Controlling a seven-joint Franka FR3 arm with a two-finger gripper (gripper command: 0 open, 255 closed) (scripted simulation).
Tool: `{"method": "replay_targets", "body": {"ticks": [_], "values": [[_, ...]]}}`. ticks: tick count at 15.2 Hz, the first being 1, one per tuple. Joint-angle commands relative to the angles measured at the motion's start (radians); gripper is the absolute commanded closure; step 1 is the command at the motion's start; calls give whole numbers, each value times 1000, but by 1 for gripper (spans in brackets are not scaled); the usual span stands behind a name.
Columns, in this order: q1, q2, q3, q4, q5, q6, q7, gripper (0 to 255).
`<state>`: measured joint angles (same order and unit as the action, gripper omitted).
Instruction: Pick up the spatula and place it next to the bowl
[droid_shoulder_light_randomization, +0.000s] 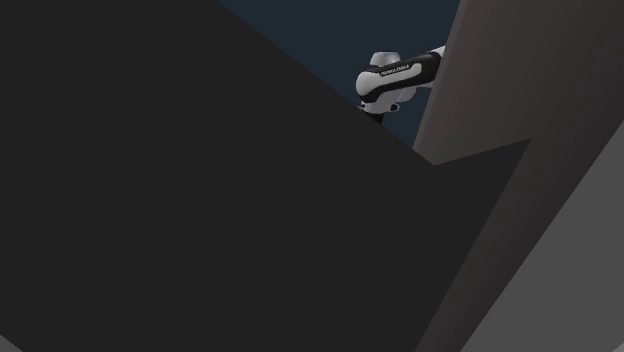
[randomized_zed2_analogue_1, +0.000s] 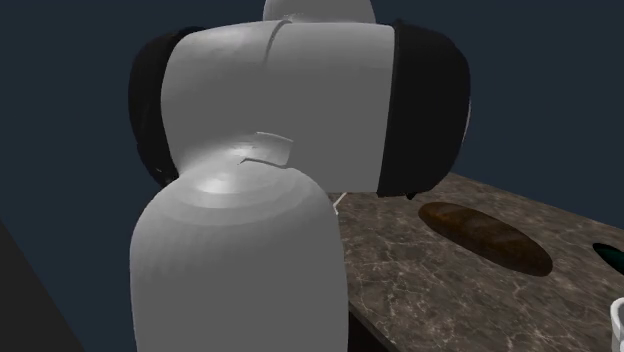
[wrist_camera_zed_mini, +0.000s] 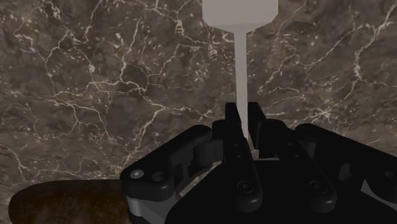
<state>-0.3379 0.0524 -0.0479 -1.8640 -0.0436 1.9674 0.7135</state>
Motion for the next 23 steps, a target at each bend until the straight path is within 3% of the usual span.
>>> {"method": "replay_targets", "body": {"ticks": [1,12,23], "values": [[-22,-47,-20,-54,0,9,-43,255],[-131,-243,-145,-274,-26,43,-263,255],[-244,-337,-306,-354,-75,47,-510,255]]}}
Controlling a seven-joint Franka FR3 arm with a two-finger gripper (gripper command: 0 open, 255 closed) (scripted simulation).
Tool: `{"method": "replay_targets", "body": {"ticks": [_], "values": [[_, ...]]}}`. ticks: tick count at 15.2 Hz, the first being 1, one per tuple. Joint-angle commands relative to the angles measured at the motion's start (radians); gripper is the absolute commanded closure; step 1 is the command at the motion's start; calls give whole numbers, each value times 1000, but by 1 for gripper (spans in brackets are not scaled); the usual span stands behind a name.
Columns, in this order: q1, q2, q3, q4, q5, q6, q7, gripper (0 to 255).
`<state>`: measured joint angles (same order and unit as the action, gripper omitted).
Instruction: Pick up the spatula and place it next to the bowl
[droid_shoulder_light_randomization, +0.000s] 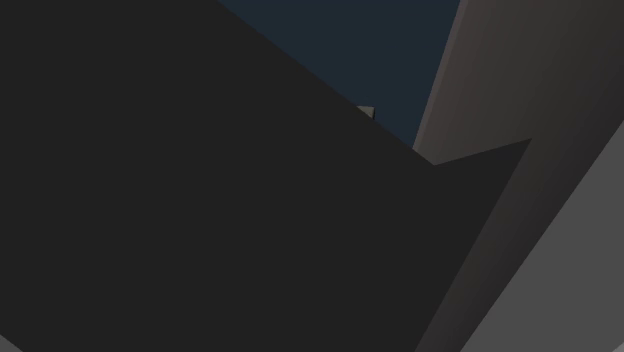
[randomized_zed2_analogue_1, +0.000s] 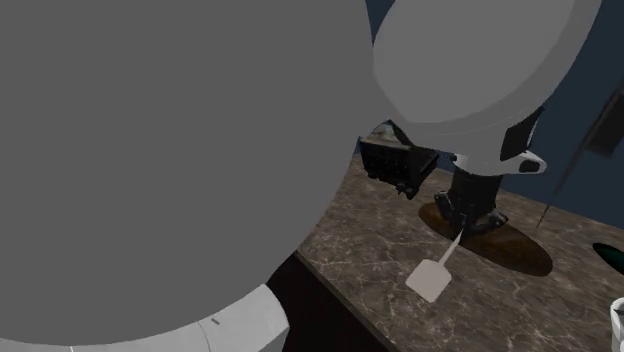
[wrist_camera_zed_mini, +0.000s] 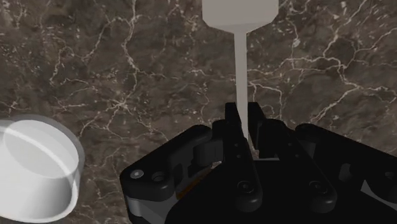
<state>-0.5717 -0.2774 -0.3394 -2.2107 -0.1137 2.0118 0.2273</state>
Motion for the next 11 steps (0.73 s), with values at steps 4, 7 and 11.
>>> {"method": "replay_targets", "body": {"ticks": [4,7,11], "values": [[-49,-10,-81,-3,-18,1,-122,255],[-76,-1,-133,13,-23,0,-199,255],[-98,20,-184,25,-20,13,-273,255]]}}
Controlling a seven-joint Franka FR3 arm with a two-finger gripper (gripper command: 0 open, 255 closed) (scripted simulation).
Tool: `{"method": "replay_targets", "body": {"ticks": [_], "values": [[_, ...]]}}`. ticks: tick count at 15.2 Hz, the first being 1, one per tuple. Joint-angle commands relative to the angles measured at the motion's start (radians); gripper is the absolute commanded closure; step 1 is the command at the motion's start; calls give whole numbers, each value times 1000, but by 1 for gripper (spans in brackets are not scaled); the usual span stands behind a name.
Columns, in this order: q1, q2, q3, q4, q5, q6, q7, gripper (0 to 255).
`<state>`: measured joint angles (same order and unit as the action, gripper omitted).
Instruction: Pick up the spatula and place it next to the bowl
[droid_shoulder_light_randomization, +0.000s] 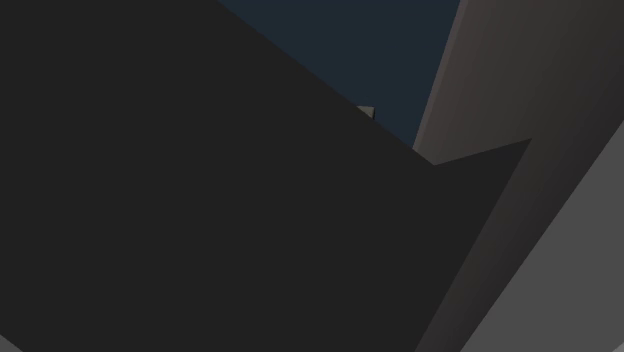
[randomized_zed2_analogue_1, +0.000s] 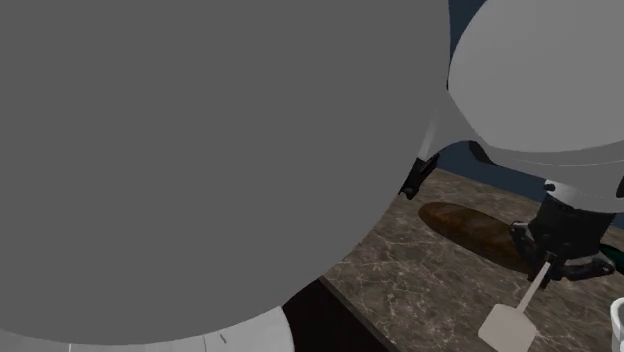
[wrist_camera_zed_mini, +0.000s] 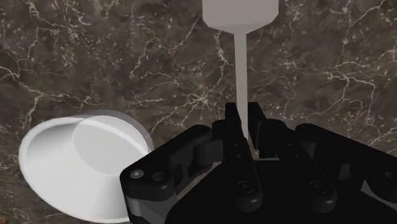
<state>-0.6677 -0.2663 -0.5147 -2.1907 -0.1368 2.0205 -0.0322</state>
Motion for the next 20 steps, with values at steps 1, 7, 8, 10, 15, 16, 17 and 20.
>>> {"method": "replay_targets", "body": {"ticks": [1,7,8,10,15,16,17,20], "values": [[-2,13,-11,-6,4,18,-15,255],[-2,39,-22,-65,11,101,-22,255],[-2,44,-24,-74,12,115,-24,255],[-2,56,-29,-91,17,143,-28,255],[0,89,-39,-132,31,214,-40,255],[1,97,-42,-139,34,229,-43,255],[2,105,-44,-147,38,243,-46,255],[4,130,-50,-167,52,286,-57,255]]}}
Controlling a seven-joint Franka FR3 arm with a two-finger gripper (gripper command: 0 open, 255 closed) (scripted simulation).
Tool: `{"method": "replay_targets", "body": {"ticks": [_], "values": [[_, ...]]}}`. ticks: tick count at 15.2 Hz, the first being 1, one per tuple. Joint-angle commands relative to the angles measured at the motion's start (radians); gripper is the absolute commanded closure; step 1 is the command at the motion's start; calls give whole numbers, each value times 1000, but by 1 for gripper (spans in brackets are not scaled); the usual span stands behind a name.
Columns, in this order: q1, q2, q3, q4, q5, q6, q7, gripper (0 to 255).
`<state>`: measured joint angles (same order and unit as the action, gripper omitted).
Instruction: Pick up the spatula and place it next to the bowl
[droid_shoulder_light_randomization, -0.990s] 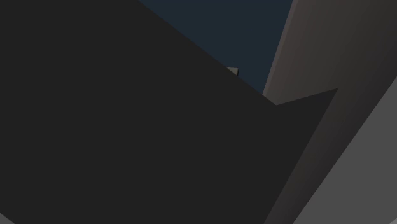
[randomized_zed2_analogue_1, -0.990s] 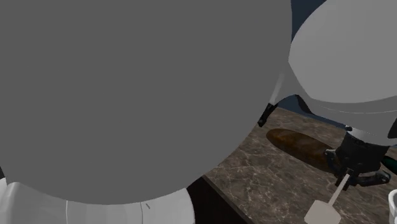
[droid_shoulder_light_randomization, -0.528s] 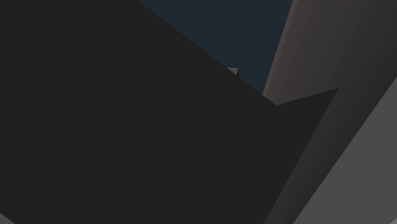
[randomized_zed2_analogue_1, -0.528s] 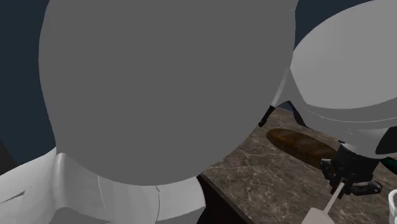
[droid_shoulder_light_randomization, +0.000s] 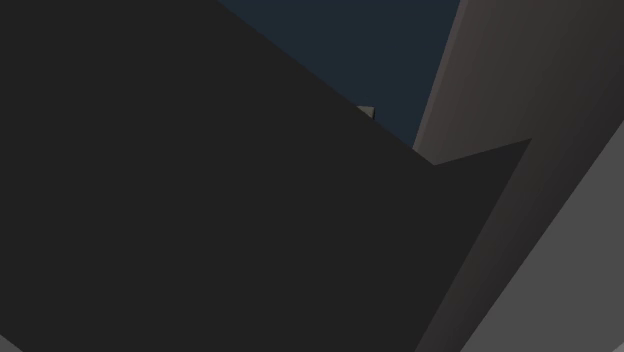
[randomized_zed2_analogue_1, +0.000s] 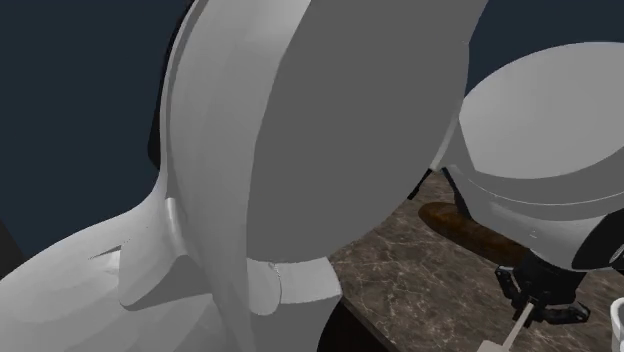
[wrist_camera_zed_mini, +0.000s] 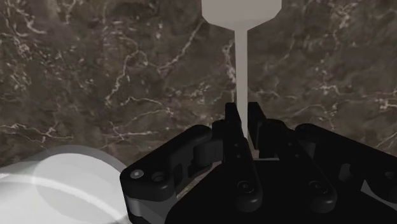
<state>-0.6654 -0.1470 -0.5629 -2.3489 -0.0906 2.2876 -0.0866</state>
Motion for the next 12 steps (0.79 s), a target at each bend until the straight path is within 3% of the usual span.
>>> {"method": "replay_targets", "body": {"ticks": [1,6,12], "values": [[2,19,-4,-15,11,33,-7,255],[6,66,-12,-43,41,101,-30,255],[6,66,-12,-43,41,101,-30,255]]}}
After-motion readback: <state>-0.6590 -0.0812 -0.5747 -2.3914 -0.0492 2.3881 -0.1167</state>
